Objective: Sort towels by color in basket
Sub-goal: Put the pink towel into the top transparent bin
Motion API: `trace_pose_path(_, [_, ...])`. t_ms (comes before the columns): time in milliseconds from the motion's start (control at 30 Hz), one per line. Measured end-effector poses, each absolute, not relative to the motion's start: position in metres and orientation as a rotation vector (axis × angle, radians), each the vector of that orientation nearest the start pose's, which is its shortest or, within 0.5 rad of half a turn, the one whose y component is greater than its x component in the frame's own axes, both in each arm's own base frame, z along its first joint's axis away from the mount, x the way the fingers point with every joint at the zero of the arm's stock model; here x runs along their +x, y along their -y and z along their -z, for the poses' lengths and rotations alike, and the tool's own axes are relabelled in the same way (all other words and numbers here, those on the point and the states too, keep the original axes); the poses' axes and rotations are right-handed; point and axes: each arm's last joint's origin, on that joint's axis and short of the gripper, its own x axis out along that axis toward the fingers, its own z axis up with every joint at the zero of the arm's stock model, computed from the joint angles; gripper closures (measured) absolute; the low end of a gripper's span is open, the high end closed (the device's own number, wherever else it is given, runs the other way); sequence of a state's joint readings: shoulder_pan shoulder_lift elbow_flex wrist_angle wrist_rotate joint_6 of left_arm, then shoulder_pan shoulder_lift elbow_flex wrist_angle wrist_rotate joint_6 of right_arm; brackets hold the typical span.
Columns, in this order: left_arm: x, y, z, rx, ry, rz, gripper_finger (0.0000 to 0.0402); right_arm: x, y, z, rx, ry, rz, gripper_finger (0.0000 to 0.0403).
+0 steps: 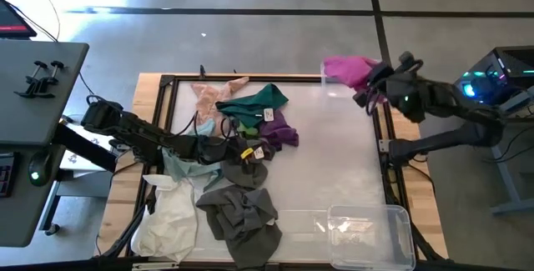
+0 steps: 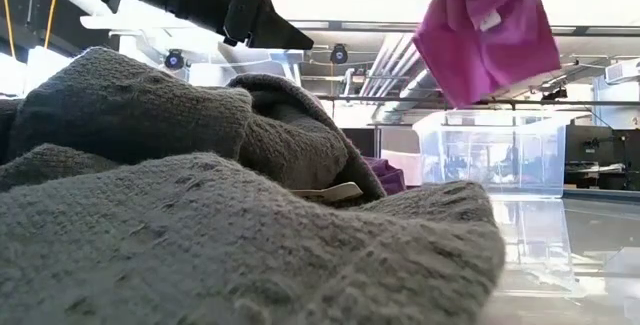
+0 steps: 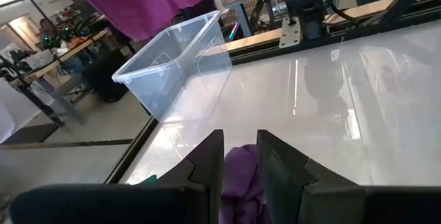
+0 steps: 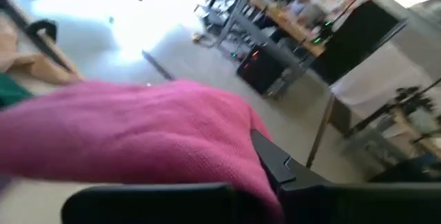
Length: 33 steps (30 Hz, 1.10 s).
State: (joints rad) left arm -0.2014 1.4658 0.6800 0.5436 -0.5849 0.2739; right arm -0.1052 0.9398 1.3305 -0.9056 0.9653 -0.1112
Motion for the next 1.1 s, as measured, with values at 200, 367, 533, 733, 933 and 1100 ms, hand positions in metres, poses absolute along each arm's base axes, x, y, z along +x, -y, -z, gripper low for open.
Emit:
trace_pose_path(200, [0.294, 0.047, -0.213, 0.387, -0.279, -0.333, 0.0328, 0.141, 0.079, -0.4, -0.235, -0.715, 1.028, 0.0402])
trace_pose_path(367, [0.294, 0.045, -0.213, 0.407, -0.283, -0.337, 0.0328, 0.146, 0.12, -0.38, -0.143, -0.857, 1.003, 0.0402])
trace_pose_path(533, [0.295, 0.042, -0.213, 0.408, -0.285, -0.346, 0.0328, 0.148, 0.161, -0.358, -0.039, -0.981, 0.935, 0.0397])
trace_pose_path(733, [0.294, 0.044, -0.213, 0.385, -0.279, -0.345, 0.0328, 0.148, 0.202, -0.327, 0.109, -1.087, 0.868, 0.0394])
trace_pose_path(933, [0.294, 0.044, -0.213, 0.38, -0.279, -0.344, 0.0328, 0.149, 0.222, -0.306, 0.168, -1.175, 0.834, 0.0355])
trace_pose_path(1100, [0.294, 0.045, -0.213, 0.37, -0.277, -0.343, 0.0328, 0.145, 0.229, -0.299, 0.194, -1.252, 0.823, 0.0276])
